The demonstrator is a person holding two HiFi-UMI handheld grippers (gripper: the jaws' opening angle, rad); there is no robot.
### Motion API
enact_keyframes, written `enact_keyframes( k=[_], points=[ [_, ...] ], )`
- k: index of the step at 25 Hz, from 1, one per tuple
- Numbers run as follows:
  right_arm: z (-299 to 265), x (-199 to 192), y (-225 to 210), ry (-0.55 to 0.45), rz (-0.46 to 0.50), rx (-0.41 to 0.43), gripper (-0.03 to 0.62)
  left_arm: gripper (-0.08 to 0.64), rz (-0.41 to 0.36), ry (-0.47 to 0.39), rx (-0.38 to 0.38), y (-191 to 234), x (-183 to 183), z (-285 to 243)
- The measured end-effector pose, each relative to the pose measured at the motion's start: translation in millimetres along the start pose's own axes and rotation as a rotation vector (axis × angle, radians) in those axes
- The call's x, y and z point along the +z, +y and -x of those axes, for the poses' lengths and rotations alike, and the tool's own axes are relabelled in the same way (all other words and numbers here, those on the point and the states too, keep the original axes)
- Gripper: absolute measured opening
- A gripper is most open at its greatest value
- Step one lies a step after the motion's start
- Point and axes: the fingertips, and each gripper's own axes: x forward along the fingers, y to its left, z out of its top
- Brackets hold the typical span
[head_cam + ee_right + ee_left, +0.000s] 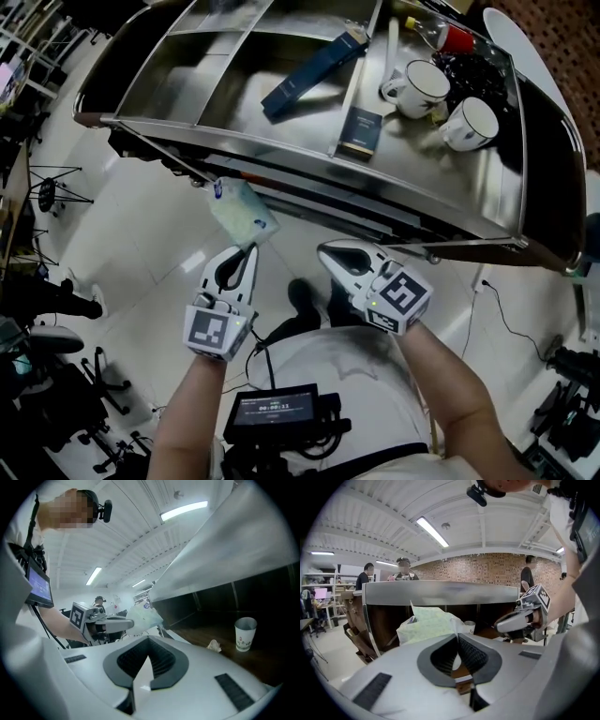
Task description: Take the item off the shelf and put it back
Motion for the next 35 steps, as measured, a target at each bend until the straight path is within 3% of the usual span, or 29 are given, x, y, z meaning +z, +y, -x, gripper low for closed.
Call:
enact_keyframes(
  k=[10,21,35],
  points=[
    [1,45,32,-0.054,0.041,0.059,0.005,0.011,0.026,-0.003,-0.040,-9,33,30],
    [11,103,57,-0.144,0.109,0.097,0.005,0.011,0.031,-0.113,-0.077,-18,83,55],
    [16,105,61,-0.152,0.114,0.099,0.005,0.011,0.042,-0.128,-0.066,-23,86,63]
  ],
)
